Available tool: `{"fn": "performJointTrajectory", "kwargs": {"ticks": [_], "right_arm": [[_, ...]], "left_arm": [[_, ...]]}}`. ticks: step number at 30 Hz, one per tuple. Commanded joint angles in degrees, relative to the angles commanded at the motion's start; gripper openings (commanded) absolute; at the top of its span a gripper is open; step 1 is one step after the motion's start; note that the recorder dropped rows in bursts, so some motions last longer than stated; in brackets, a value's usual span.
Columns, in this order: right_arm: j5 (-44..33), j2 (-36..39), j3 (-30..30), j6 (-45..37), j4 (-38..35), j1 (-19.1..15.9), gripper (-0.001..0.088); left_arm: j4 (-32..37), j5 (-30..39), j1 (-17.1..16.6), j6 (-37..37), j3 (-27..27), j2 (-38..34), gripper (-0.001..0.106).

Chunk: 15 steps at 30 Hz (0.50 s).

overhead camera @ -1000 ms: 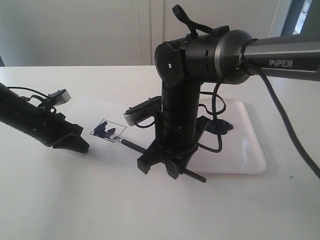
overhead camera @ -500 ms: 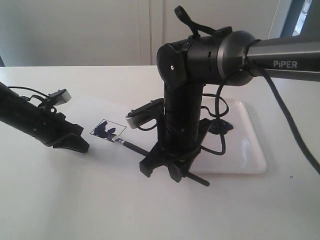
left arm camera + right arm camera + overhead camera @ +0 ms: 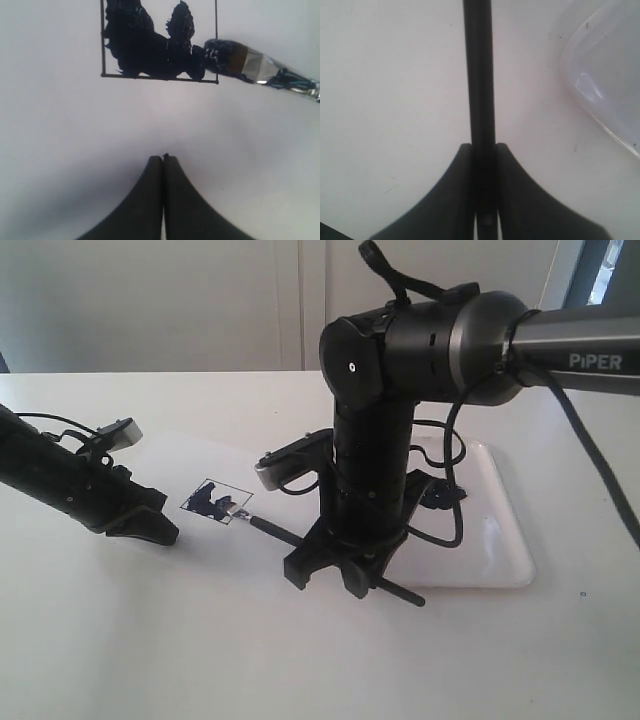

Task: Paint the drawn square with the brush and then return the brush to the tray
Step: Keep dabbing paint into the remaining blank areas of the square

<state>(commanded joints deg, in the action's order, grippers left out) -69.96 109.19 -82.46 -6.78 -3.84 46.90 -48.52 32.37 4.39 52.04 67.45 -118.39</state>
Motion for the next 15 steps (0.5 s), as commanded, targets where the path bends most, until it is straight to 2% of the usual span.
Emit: {"fn": "performJointTrajectory", "kwargs": {"ticks": [9,15], "right_arm": [[0.0,0.11,0.0,0.38,0.0,0.0,0.0],[0.0,0.11,2.46,0.61,0.39,0.0,0.0]], "left_arm": [[0.0,0.0,0.0,0.0,0.0,0.0,0.0],[0.0,0.0,0.0,0.0,0.0,0.0,0.0]]}}
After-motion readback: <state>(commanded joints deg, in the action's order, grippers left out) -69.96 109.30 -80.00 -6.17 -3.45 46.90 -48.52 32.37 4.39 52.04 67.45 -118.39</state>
